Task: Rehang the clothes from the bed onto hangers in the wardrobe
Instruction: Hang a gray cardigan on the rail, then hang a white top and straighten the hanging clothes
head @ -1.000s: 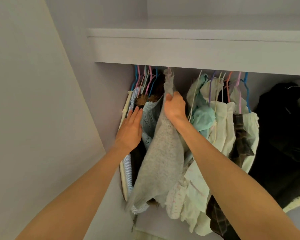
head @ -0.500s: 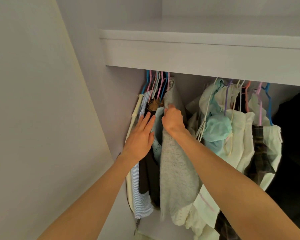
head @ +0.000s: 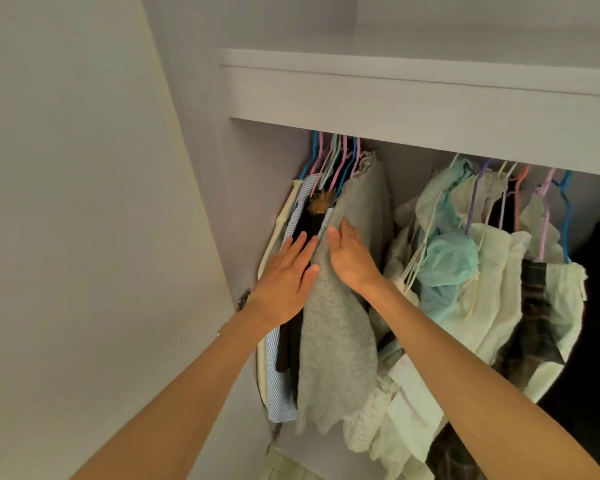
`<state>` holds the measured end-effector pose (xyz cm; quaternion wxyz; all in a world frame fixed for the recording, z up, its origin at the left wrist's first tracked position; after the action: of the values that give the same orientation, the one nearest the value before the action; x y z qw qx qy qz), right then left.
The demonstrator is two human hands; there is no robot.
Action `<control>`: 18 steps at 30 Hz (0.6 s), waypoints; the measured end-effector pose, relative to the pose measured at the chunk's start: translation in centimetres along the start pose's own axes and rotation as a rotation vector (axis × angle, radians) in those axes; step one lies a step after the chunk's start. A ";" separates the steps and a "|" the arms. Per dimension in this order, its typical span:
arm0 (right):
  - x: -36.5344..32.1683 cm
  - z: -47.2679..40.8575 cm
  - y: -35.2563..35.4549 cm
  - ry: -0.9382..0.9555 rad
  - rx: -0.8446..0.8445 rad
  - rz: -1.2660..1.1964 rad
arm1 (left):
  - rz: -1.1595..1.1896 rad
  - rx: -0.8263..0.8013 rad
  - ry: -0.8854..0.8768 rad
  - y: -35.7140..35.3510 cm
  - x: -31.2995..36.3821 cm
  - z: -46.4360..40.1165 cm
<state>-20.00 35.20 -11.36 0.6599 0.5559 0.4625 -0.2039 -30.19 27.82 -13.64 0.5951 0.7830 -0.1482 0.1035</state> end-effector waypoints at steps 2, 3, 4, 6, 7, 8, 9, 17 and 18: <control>0.4 1.2 0.0 0.041 -0.032 0.042 | -0.064 0.054 0.007 -0.4 0.4 1.1; 0.6 2.0 0.0 0.069 -0.049 0.067 | -0.109 0.074 0.023 -0.7 0.6 1.8; 0.8 2.8 0.0 0.101 -0.068 0.094 | -0.155 0.087 0.045 -0.9 0.7 2.5; 1.6 4.8 -0.4 0.170 -0.119 0.176 | -0.222 0.079 0.091 -1.4 1.1 4.5; 2.1 6.0 -0.7 0.212 -0.134 0.239 | -0.246 0.064 0.116 -1.7 1.3 5.6; 2.6 7.2 -1.1 0.258 -0.138 0.312 | -0.266 0.047 0.146 -2.2 1.2 7.1; 3.1 8.4 -1.5 0.304 -0.133 0.374 | -0.285 0.047 0.175 -2.5 1.3 8.7; 5.5 18.4 -8.9 0.486 -0.367 0.569 | -0.371 0.103 0.481 -3.8 0.5 25.4; 5.4 19.6 -10.1 0.515 -0.401 0.582 | -0.378 0.088 0.538 -4.0 0.3 28.1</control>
<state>-17.74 15.45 -22.26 0.6478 0.5568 0.4664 0.2297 -28.91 1.76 -24.79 0.5872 0.7662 0.1667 0.2006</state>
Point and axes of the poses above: each hand's wrist, its own z-axis away from the middle knuckle, its own y-axis out of the back of the hand, x = y × z, the point moved 5 cm from there along -z, towards the middle knuckle, and after that the axes turned 9 degrees about -z, right-handed, at the moved point
